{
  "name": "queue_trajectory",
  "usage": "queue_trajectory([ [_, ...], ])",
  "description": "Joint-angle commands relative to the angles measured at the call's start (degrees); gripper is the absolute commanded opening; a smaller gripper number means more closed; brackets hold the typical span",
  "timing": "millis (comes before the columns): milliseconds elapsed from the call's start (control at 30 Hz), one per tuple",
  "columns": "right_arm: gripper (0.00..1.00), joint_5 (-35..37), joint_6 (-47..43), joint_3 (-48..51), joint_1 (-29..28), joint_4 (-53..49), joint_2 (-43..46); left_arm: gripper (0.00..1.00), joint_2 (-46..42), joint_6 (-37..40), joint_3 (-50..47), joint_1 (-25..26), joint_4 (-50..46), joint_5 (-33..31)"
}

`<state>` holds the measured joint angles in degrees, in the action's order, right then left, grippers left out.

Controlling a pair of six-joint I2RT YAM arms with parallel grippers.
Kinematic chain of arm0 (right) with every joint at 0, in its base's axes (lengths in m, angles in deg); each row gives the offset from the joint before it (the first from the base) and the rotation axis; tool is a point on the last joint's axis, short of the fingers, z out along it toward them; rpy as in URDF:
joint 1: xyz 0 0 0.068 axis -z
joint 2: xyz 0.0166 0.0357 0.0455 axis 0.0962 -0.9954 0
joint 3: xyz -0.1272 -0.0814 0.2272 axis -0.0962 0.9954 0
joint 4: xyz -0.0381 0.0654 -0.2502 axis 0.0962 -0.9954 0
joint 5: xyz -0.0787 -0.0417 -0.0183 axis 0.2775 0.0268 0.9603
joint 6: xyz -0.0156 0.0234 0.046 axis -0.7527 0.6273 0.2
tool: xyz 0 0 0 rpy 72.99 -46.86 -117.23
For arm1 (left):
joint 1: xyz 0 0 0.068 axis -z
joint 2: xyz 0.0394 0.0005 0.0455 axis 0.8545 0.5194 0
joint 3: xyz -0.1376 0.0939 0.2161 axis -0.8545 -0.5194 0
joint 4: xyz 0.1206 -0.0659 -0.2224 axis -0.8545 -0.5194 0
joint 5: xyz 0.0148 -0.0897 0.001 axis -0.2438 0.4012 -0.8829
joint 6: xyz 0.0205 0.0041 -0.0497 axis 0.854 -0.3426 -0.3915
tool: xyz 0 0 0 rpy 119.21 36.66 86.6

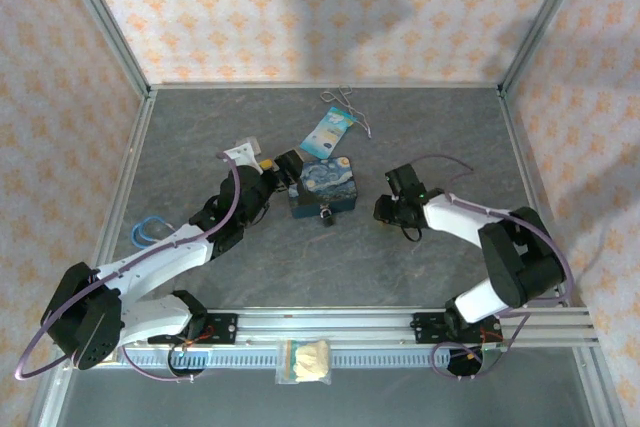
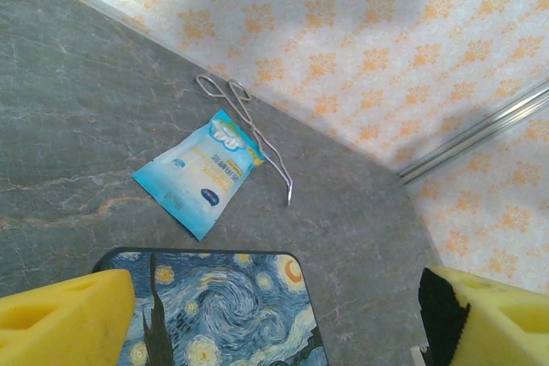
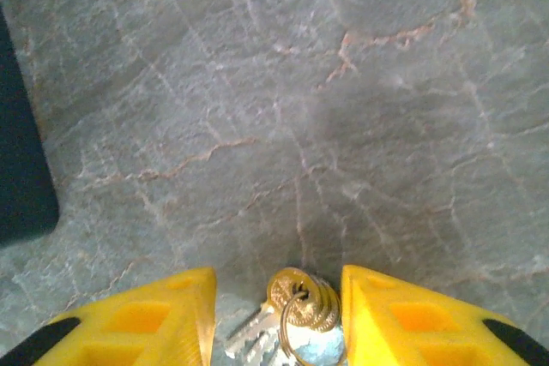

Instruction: Unlock a padlock with a key

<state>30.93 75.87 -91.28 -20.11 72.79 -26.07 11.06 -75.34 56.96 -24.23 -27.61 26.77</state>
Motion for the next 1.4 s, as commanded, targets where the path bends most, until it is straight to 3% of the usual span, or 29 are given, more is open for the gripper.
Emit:
queue_trajectory([
  [0,0.4,-3.9,3.5,2.9,-2.8,-1.9,1.8,0.87,-0.5,-0.1,0.7,-0.1,2.0,-1.0],
  [167,0.4,-2.6,5.4,2.4,-5.0,-4.9,4.2,0.87,0.5,1.3,2.2,-0.1,1.4,-0.4],
  [333,0.45,9.7,0.7,-3.1,-5.0,-11.7,2.7,0.88,0.3,2.5,3.0,-0.1,0.4,-1.0],
  [467,0.45,11.3,-1.3,-5.1,-5.0,-12.2,-1.2,0.88,-1.0,2.0,1.7,-0.1,0.6,-1.6],
  [633,0.43,6.6,-2.1,-5.2,-5.1,-9.3,-3.4,0.88,-2.4,1.8,0.6,-0.1,0.0,-2.9],
  [767,0.42,7.2,-1.6,-4.5,-5.3,-9.0,-5.0,0.88,-2.6,2.0,0.2,-0.1,0.0,-3.5],
  [1000,0.32,11.4,0.7,-5.0,-5.3,-9.6,-9.1,0.88,-1.3,2.4,1.1,-0.1,-0.2,-2.8],
  [1100,0.14,9.7,1.7,-4.1,-5.1,-7.5,-9.4,0.88,-1.5,2.4,1.0,-0.1,-0.4,-3.0],
  [1233,0.0,6.7,2.3,-3.3,-4.4,-5.0,-8.2,0.88,-2.1,2.3,0.6,-0.1,-0.5,-3.3],
  [1367,0.0,1.0,2.9,-1.7,-1.0,-1.4,-4.5,0.88,-2.2,2.2,0.0,-0.1,-0.3,-3.1],
])
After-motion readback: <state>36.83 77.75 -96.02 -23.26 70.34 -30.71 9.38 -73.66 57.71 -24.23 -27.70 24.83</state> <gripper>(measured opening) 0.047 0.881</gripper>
